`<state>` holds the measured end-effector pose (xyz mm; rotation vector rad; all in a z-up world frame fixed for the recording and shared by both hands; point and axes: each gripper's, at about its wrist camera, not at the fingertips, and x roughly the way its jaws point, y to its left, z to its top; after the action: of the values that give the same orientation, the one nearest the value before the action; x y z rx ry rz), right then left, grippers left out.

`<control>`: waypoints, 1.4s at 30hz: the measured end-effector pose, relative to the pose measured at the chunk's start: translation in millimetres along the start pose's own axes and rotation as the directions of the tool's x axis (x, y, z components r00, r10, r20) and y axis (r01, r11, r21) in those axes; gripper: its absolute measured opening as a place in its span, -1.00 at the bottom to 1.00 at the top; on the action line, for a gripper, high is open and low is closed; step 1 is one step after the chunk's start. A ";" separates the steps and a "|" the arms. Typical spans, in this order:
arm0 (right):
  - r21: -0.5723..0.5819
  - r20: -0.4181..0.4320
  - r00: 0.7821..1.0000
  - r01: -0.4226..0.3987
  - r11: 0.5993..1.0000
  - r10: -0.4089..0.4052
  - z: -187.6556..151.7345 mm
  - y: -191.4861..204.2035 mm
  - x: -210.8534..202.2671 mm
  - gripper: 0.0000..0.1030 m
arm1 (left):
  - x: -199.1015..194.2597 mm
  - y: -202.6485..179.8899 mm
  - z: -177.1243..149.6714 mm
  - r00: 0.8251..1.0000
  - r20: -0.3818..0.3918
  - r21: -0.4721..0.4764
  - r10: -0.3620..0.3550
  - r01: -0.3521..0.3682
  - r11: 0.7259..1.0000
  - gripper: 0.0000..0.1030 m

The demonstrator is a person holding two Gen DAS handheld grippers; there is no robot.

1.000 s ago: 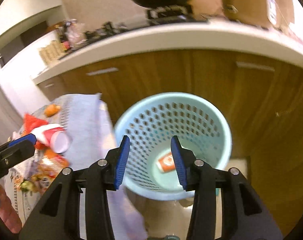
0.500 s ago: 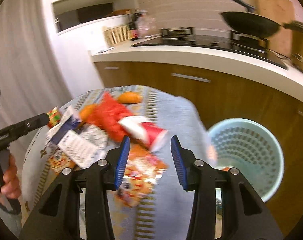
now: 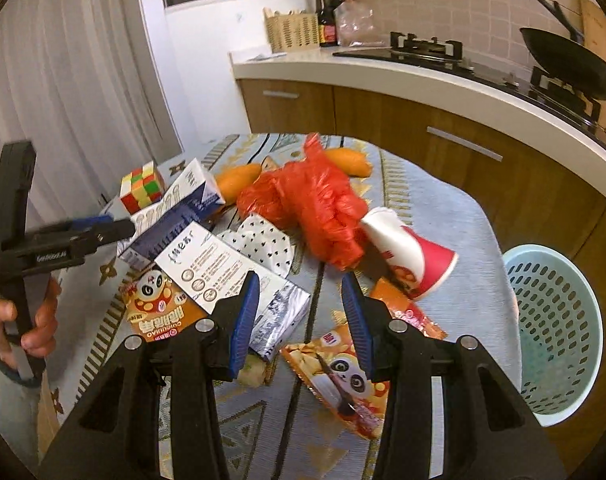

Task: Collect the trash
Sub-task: 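Grasp a white milk carton with the left tool while the right tool grasps another, then carry both cartons over the blue basket while both tools open to drop them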

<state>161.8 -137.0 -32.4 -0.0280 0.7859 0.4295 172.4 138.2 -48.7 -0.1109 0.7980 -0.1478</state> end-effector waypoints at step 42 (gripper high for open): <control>-0.307 -0.184 0.972 -0.196 0.931 0.144 6.0 47.3 67.0 0.47 | -8.2 -15.1 -1.9 0.994 -0.021 0.010 -0.111 0.111 0.994 0.14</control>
<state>189.6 -68.3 -68.1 -0.3058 0.8714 0.7266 164.0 124.7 -42.0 -0.1432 0.8119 -0.2593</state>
